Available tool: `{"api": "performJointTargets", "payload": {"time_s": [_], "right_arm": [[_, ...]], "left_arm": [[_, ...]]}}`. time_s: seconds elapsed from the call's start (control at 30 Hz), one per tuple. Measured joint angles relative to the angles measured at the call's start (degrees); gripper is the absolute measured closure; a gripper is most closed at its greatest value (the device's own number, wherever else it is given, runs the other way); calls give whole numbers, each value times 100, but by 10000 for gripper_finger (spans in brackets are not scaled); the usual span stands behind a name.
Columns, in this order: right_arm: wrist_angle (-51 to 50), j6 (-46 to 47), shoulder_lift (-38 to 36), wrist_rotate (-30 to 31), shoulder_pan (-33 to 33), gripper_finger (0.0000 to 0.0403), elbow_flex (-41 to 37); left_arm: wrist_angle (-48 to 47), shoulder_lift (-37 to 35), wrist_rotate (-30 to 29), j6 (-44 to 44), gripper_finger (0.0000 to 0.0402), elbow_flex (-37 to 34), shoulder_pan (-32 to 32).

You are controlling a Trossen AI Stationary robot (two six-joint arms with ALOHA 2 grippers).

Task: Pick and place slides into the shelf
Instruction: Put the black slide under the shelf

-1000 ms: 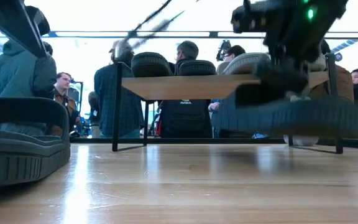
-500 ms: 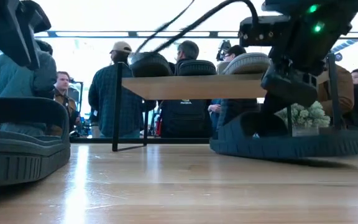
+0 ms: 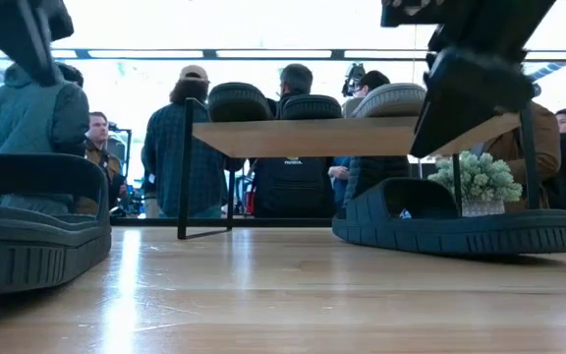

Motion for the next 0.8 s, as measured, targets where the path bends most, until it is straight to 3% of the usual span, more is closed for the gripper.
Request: {"api": "performJointTargets", "payload": {"time_s": [0.23,0.37,0.53,0.67,0.8], "right_arm": [[-51,8,-268,-22,272,147,-7],[-233,51,-266,-37,357,147,29],[-280,54,-259,-49,374,147,39],[-273,54,-255,-62,374,147,49],[-273,206,-252,-64,374,147,52]], "left_arm": [[-27,728,-61,-312,313,252,-448],[-808,1336,-517,-316,313,806,-588],[-1530,2071,-596,-485,313,1326,-578],[-2300,2472,-669,-1178,313,1524,-579],[-2410,2643,-803,-1326,313,1467,-561]]}}
